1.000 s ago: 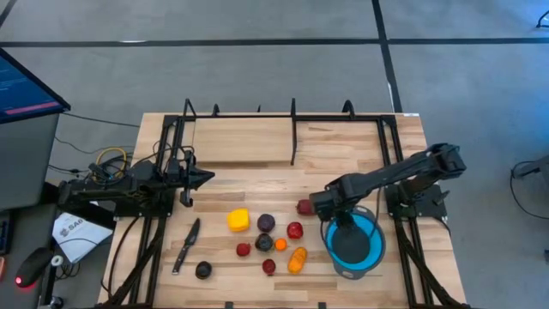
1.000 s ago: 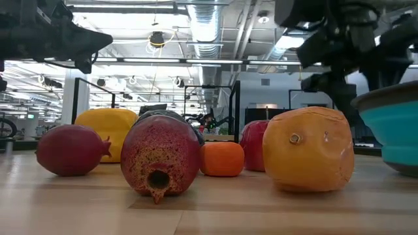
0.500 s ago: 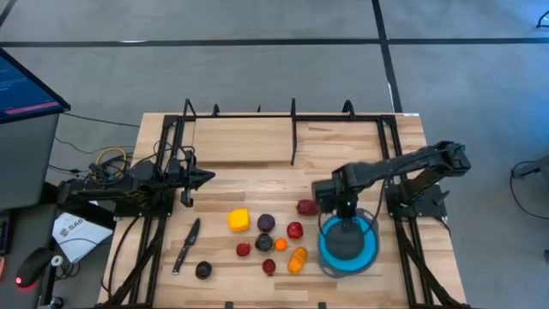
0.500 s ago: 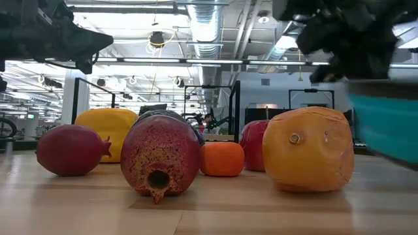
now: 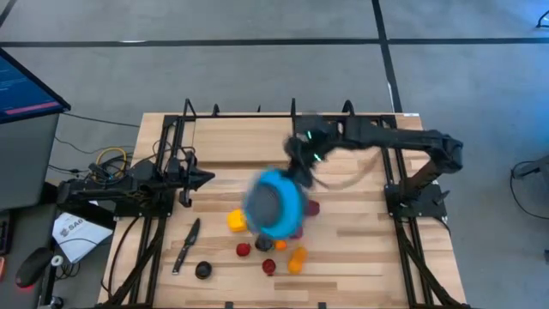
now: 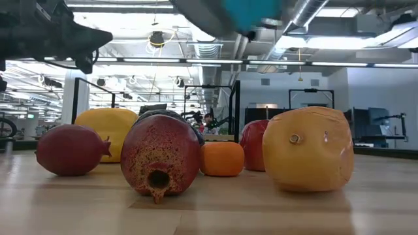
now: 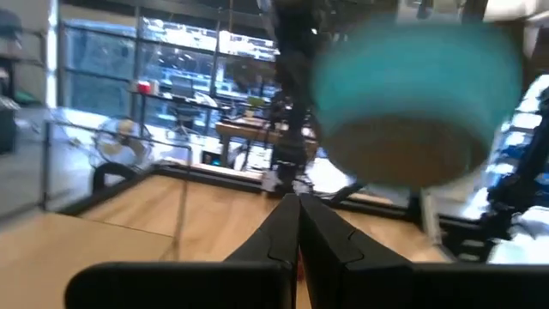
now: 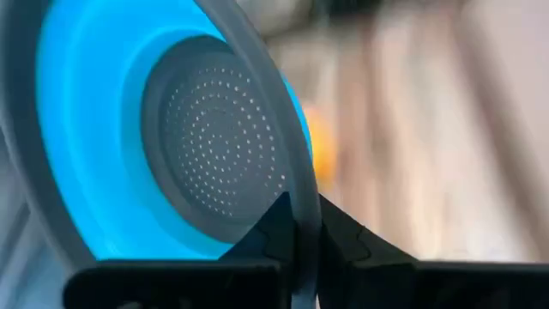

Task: Pick & Place Fruit
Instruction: Put the blue strainer bowl on the shelf

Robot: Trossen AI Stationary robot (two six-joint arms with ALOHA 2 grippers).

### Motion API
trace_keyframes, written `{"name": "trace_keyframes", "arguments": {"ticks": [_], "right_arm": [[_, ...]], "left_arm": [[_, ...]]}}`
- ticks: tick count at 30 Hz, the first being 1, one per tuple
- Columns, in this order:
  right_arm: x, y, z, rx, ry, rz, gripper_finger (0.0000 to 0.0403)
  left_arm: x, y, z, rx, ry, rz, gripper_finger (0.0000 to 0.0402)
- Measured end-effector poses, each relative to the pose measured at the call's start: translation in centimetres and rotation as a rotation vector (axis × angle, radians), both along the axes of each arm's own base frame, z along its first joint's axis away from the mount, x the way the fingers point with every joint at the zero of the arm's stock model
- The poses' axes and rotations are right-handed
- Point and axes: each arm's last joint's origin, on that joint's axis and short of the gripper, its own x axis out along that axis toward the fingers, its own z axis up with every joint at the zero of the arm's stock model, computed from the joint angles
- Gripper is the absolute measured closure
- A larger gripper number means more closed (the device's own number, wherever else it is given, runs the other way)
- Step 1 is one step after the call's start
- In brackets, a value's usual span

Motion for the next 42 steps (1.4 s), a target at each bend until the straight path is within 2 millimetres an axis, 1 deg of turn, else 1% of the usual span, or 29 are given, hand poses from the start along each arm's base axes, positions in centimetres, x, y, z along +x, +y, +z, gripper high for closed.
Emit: {"name": "trace_keyframes", "arguments": {"ticks": [1, 2, 4, 6, 8, 11, 13, 15, 16, 18, 20, 22, 25, 28, 31, 34, 36, 38, 42], "right_arm": [[0.7, -1.2, 0.5, 0.002, -0.045, -0.043, 0.0383], [1.2, -2.3, 0.6, 0.013, -0.047, -0.082, 0.0380], [2.9, -4.9, 1.2, 0.039, -0.099, -0.163, 0.0381], [4.4, -7.5, 1.3, 0.065, -0.099, -0.232, 0.0391], [5.7, -10.2, 1.3, 0.092, -0.106, -0.296, 0.0392], [7.4, -14.5, 0.3, 0.146, -0.082, -0.397, 0.0382], [8.3, -17.1, -1.0, 0.178, -0.038, -0.455, 0.0378], [9.1, -19.2, -2.1, 0.206, -0.008, -0.498, 0.0385], [9.6, -19.8, -3.1, 0.215, 0.010, -0.499, 0.0391], [10.3, -20.6, -4.9, 0.287, -0.022, -0.513, 0.0392], [10.5, -21.3, -6.6, 0.357, 0.002, -0.521, 0.0386], [10.8, -21.8, -7.9, 0.376, 0.009, -0.542, 0.0378], [11.3, -21.9, -9.6, 0.381, 0.049, -0.555, 0.0381], [12.3, -20.8, -10.2, 0.360, 0.050, -0.531, 0.0392], [12.7, -20.0, -10.4, 0.341, 0.064, -0.544, 0.0385], [12.8, -20.0, -10.6, 0.284, 0.075, -0.618, 0.0369], [12.6, -20.2, -10.7, 0.270, 0.088, -0.648, 0.0366], [12.5, -20.3, -10.8, 0.264, 0.098, -0.659, 0.0372], [12.7, -20.1, -11.7, 0.264, 0.127, -0.663, 0.0388]], "left_arm": [[0.0, 0.0, 0.0, -0.012, -0.001, -0.013, 0.0399], [0.0, -0.1, 0.0, -0.020, -0.003, -0.024, 0.0399], [0.1, -0.1, -0.1, -0.023, 0.012, -0.046, 0.0399], [0.1, -0.2, -0.1, -0.020, 0.009, -0.066, 0.0399], [0.2, -0.2, -0.2, -0.022, 0.021, -0.068, 0.0399], [0.3, -0.2, -0.2, -0.021, 0.023, -0.076, 0.0399], [0.3, -0.2, -0.2, -0.019, 0.023, -0.091, 0.0399], [0.3, -0.3, -0.2, -0.017, 0.027, -0.102, 0.0399], [0.3, -0.3, -0.2, -0.016, 0.026, -0.109, 0.0399], [0.3, -0.3, -0.2, -0.016, 0.024, -0.112, 0.0399], [0.3, -0.3, -0.2, -0.016, 0.024, -0.112, 0.0399], [0.3, -0.3, -0.1, -0.015, 0.020, -0.112, 0.0399], [0.3, -0.3, -0.1, -0.015, 0.020, -0.112, 0.0399], [0.3, -0.3, -0.1, -0.015, 0.019, -0.112, 0.0399], [0.3, -0.3, -0.1, -0.015, 0.022, -0.112, 0.0399], [0.4, -0.3, -0.2, -0.015, 0.022, -0.112, 0.0399], [0.3, -0.3, -0.1, -0.015, 0.018, -0.112, 0.0399], [0.3, -0.3, -0.1, -0.015, 0.018, -0.112, 0.0399], [0.3, -0.3, -0.1, -0.014, 0.015, -0.112, 0.0399]]}}
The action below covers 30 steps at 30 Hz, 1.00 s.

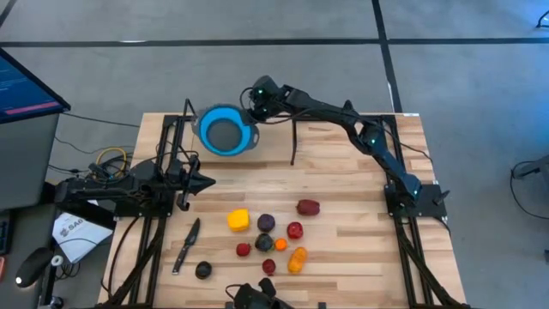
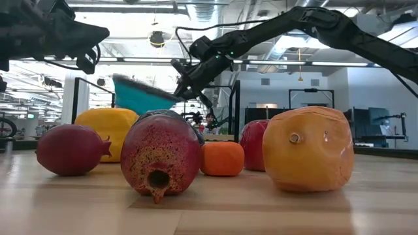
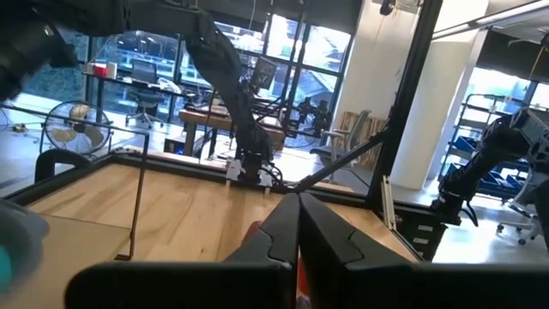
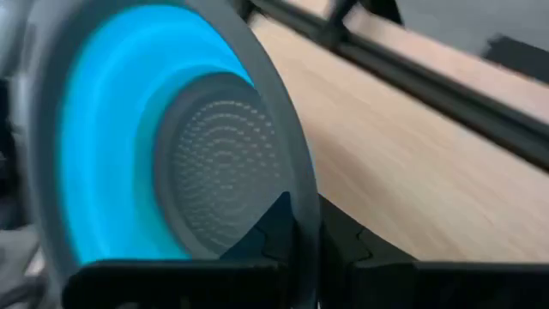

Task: Pick & Place Fruit
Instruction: Put the blue strainer bowl on the shelf, then put the yellow bell pepper in the blue strainer bowl on the shelf

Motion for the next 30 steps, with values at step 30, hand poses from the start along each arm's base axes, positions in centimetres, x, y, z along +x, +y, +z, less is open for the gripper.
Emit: {"name": "trace_keyframes", "arguments": {"ticks": [30], "right_arm": [[-1.1, 1.5, 4.9, -0.275, 0.006, 0.064, 0.0306]], "left_arm": [[0.0, 0.0, 0.1, 0.001, -0.013, 0.000, 0.0399]]}}
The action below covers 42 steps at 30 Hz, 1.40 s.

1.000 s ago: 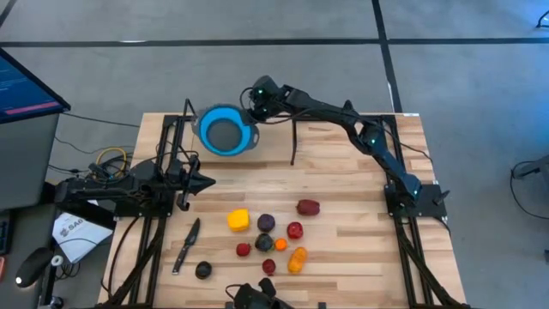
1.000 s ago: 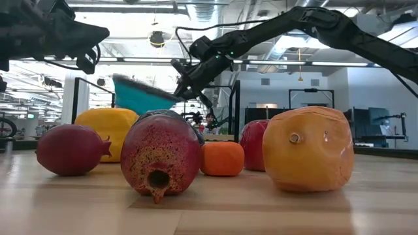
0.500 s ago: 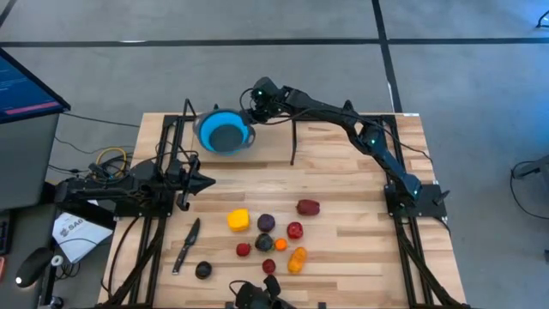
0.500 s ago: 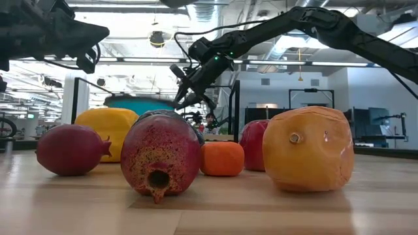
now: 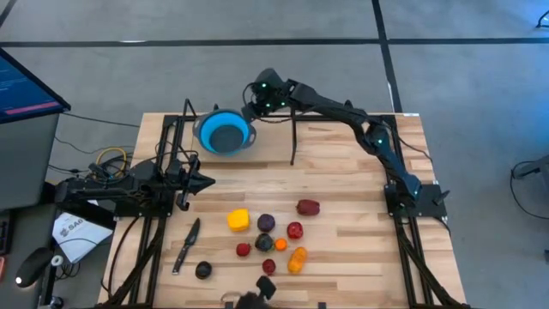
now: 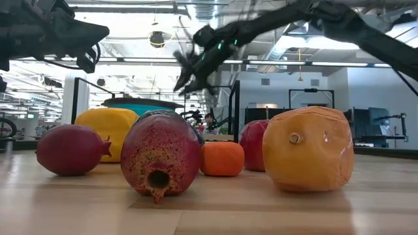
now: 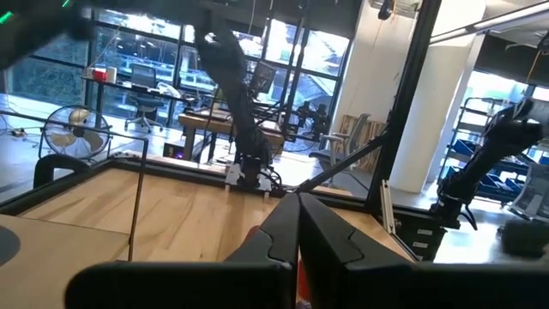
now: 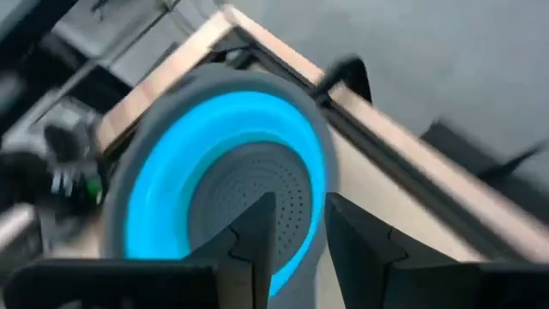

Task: Pick & Place Fruit
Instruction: Put the yellow bell pepper in the blue strainer bowl on the shelf

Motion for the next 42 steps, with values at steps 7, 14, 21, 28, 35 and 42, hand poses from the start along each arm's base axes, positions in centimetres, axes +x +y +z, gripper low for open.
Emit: {"name": "trace_keyframes", "arguments": {"ticks": [7, 14, 21, 28, 35, 42], "right_arm": [[-1.7, 9.9, 6.7, -0.371, 0.209, 0.216, 0.0322], [-3.9, 21.6, 8.2, -0.468, 0.307, 0.473, 0.0341], [-7.5, 31.1, 3.2, -0.513, 0.284, 0.340, 0.0347], [-10.6, 36.7, -2.3, -0.398, 0.067, 0.157, 0.0347], [-11.7, 38.4, -5.8, -0.336, -0.128, 0.107, 0.0347], [-12.0, 38.2, -6.8, -0.322, -0.192, 0.077, 0.0347]], "left_arm": [[0.0, 0.0, 0.2, -0.021, -0.017, -0.004, 0.0399], [0.1, -0.3, 0.4, -0.055, -0.040, -0.037, 0.0399], [2.1, -1.9, 2.5, 0.099, 0.080, -0.009, 0.0399], [7.0, -4.7, 5.1, 0.303, 0.418, 0.066, 0.0389], [12.3, -6.8, 6.6, 0.417, 0.820, -0.001, 0.0306], [16.5, -8.5, 6.6, 0.400, 0.998, -0.167, 0.0162]]}}
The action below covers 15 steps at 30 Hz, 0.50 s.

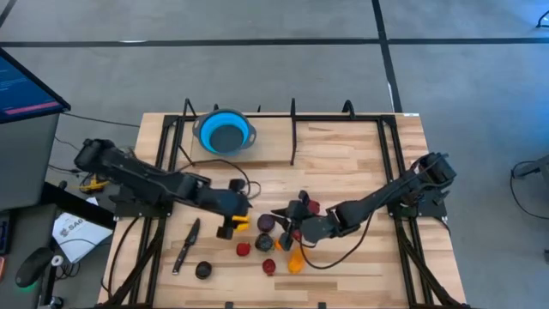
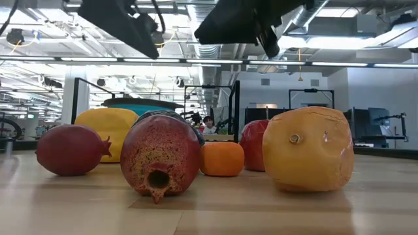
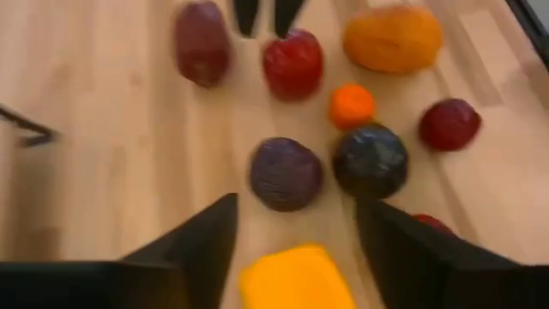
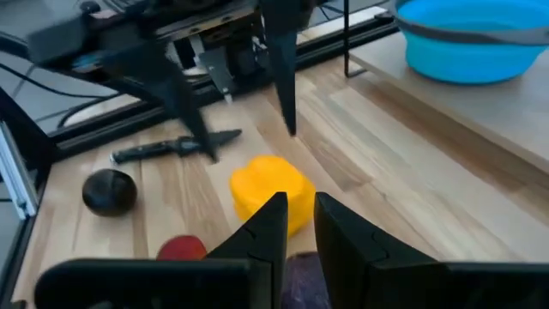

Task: Pick & Place Fruit
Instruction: Put the yellow bell pepper in the blue strainer bowl on the shelf

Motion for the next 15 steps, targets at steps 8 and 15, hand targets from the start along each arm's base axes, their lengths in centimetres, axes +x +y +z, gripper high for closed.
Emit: {"name": "trace_keyframes", "arguments": {"ticks": [8, 15], "right_arm": [[-0.4, 0.8, -0.1, -0.013, -0.010, 0.030, 0.0347], [-0.7, 1.5, 0.0, -0.029, -0.019, 0.022, 0.0347]], "left_arm": [[1.3, -0.5, -4.3, 0.003, 0.249, 0.076, 0.0038], [1.9, -0.5, -6.3, -0.008, 0.298, 0.225, 0.0012]]}}
